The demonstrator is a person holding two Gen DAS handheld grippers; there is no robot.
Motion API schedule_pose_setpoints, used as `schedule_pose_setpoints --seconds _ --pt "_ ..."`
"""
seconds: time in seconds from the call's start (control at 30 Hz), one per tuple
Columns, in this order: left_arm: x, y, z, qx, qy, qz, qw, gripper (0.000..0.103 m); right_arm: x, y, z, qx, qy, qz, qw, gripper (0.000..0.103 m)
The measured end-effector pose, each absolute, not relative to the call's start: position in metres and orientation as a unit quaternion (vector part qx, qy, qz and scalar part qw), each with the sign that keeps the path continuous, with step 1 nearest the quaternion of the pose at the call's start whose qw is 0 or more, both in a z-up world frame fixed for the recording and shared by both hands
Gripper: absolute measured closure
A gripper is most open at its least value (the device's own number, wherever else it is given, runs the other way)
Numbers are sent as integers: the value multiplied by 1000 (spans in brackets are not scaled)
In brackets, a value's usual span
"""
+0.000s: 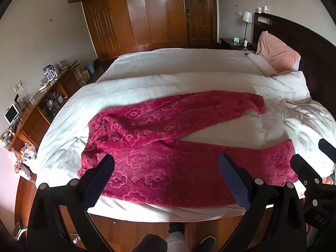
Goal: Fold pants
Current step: 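Move both grippers over the magenta pants toward the leg cuffs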
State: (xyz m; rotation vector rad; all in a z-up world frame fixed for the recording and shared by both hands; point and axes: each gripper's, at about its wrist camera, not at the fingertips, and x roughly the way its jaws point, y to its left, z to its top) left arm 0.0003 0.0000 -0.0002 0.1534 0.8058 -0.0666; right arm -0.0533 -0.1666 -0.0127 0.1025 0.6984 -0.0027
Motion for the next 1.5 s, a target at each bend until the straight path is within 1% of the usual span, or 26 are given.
schedule_pose_setpoints --seconds 0.23,0.3,0.67,1.5 --pt "-1 1 0 73 392 -38 917 5 -46 -162 -13 50 344 -2 937 3" --pt "22 9 -3 78 395 -34 915 5 -48 -162 -13 51 346 -2 937 3" --pt "46 16 -12 79 406 -35 910 5 -10 -149 -21 58 362 1 930 3" --pt "105 41 -30 30 461 -93 882 5 56 -124 -33 51 392 -3 919 3"
